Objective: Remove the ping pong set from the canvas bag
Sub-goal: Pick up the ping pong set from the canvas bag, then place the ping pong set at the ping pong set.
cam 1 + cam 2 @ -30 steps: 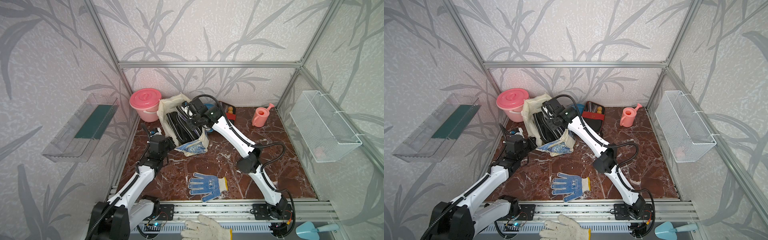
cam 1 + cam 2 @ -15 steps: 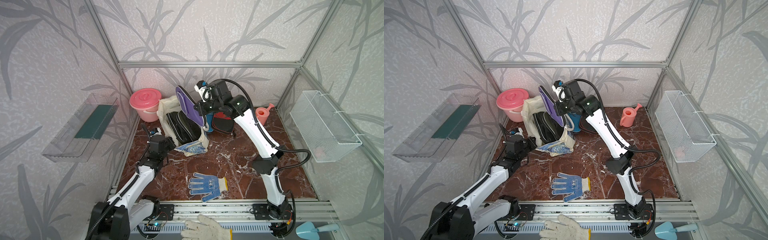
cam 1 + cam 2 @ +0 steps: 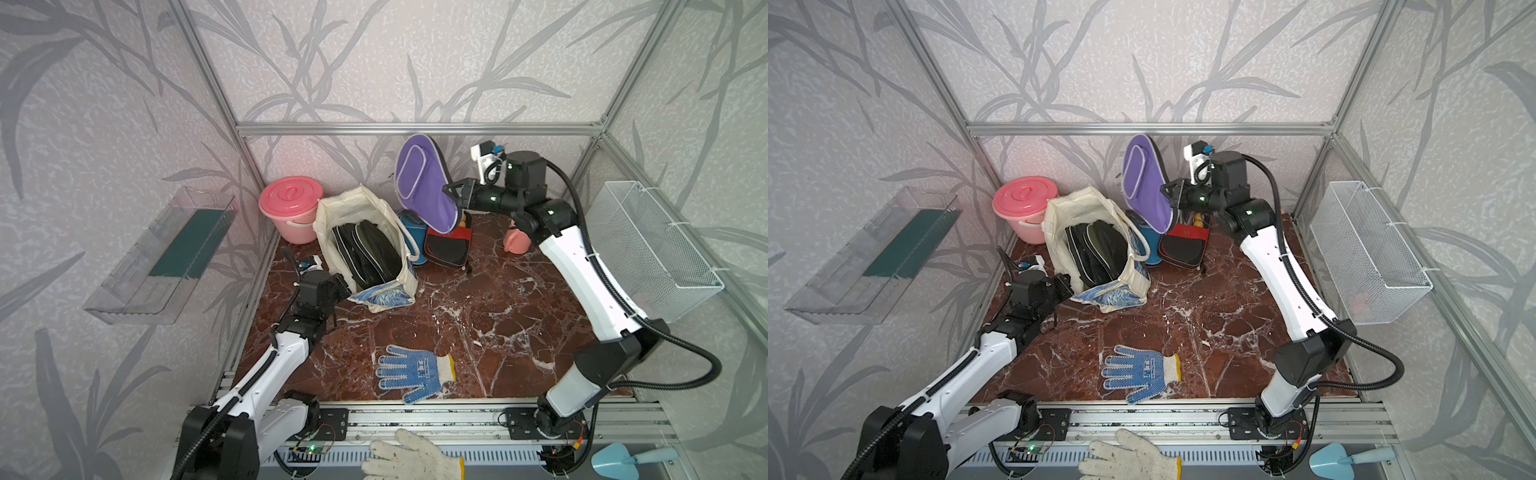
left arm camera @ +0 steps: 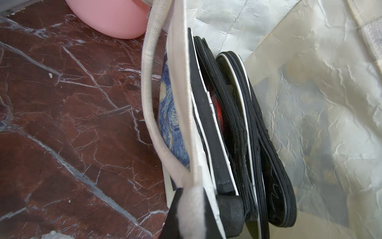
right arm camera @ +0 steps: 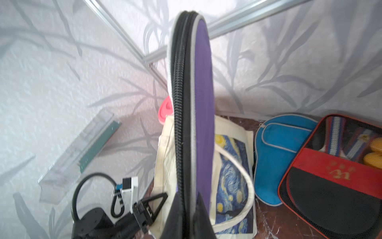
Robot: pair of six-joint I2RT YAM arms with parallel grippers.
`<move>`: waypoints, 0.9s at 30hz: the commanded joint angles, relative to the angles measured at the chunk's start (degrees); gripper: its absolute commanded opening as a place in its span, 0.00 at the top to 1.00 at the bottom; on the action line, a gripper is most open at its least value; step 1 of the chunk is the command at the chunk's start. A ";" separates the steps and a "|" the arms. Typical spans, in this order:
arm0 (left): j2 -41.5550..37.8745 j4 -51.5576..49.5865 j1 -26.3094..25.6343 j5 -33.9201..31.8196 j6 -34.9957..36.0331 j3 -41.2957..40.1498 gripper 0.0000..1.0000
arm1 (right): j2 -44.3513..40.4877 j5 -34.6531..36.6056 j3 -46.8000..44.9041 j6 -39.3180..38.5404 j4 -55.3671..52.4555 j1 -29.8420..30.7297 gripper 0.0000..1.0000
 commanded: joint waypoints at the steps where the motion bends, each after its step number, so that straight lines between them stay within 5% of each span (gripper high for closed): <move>1: -1.12 -0.69 -0.07 -1.73 1.18 2.16 1.00 | -4.64 -2.01 -7.04 6.46 15.15 -4.56 1.00; 9: -1.24 -1.77 -0.08 -2.15 1.60 2.29 1.00 | -6.27 0.23 -22.57 10.92 28.96 -11.36 1.00; 27: -0.78 -1.98 -0.16 -2.33 2.25 2.05 1.00 | 17.30 -1.28 -35.48 27.80 71.17 -14.57 1.00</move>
